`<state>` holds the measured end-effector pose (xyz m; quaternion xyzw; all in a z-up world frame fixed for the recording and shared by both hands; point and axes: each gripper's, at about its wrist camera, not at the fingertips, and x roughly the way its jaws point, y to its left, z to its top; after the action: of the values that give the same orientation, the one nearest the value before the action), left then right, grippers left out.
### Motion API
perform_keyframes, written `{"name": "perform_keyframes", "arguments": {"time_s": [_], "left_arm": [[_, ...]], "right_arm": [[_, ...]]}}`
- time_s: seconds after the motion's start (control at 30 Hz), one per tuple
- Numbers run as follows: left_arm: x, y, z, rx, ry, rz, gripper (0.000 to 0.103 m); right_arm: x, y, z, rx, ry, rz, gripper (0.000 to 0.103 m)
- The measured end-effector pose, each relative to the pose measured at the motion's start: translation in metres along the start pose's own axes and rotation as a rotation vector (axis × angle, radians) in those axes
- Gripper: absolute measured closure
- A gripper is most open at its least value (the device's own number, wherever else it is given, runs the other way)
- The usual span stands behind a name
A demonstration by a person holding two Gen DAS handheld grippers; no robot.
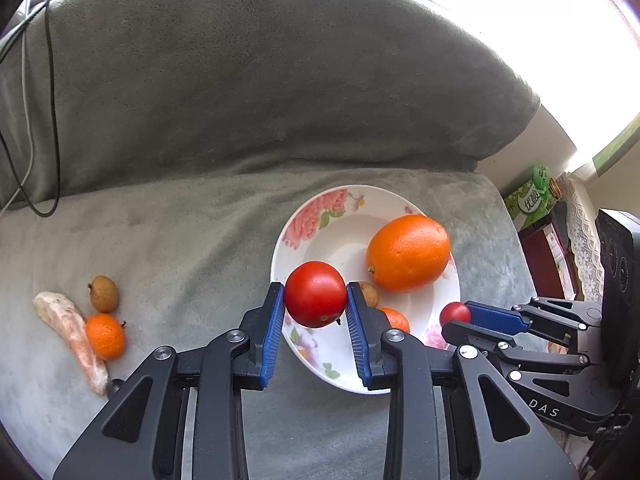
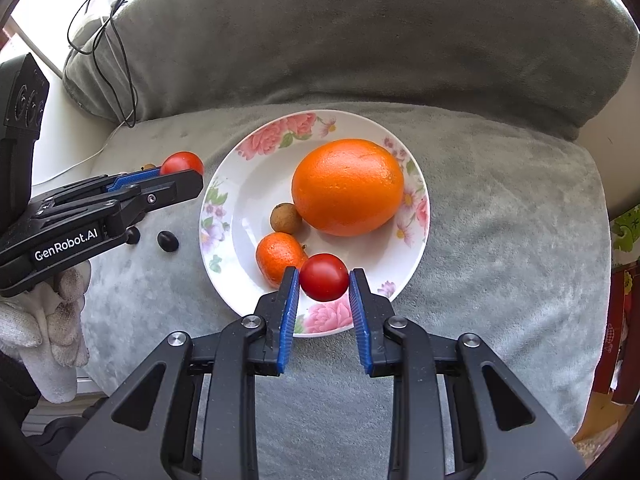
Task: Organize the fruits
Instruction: 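Carry both tomatoes over the floral plate, then lower both tomatoes into the plate and open both grippers, then move both grippers back toward the loose dark plums and tangerine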
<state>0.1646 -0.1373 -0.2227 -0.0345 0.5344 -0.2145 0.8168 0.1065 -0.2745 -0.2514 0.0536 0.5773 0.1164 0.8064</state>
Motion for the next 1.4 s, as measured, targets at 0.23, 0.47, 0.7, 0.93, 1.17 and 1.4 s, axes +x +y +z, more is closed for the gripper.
{"name": "perform_keyframes", "arguments": {"time_s": [0.23,0.47,0.7,0.93,1.17,1.4], "left_arm": [[-0.002,-0.002,0.001,0.006,-0.002,0.002,0.067],[-0.006,-0.006,0.003,0.021,-0.018,0.004,0.051],[-0.010,-0.009,0.005,0.020,-0.036,0.006,0.034],[-0.014,-0.007,0.005,0.005,-0.040,0.018,0.030],[-0.019,-0.005,0.004,-0.002,-0.046,0.030,0.030],[-0.026,0.000,0.002,-0.021,-0.060,0.034,0.030]], "right_arm": [[-0.002,0.002,0.000,0.001,-0.014,-0.001,0.050],[-0.004,0.001,-0.003,0.004,-0.022,-0.013,0.033],[-0.005,-0.003,-0.004,0.010,-0.032,-0.013,0.026],[-0.005,-0.005,-0.005,0.024,-0.030,-0.020,0.026],[-0.008,-0.007,-0.003,0.042,-0.039,-0.018,0.026],[-0.012,-0.005,-0.002,0.034,-0.044,-0.023,0.026]]}}
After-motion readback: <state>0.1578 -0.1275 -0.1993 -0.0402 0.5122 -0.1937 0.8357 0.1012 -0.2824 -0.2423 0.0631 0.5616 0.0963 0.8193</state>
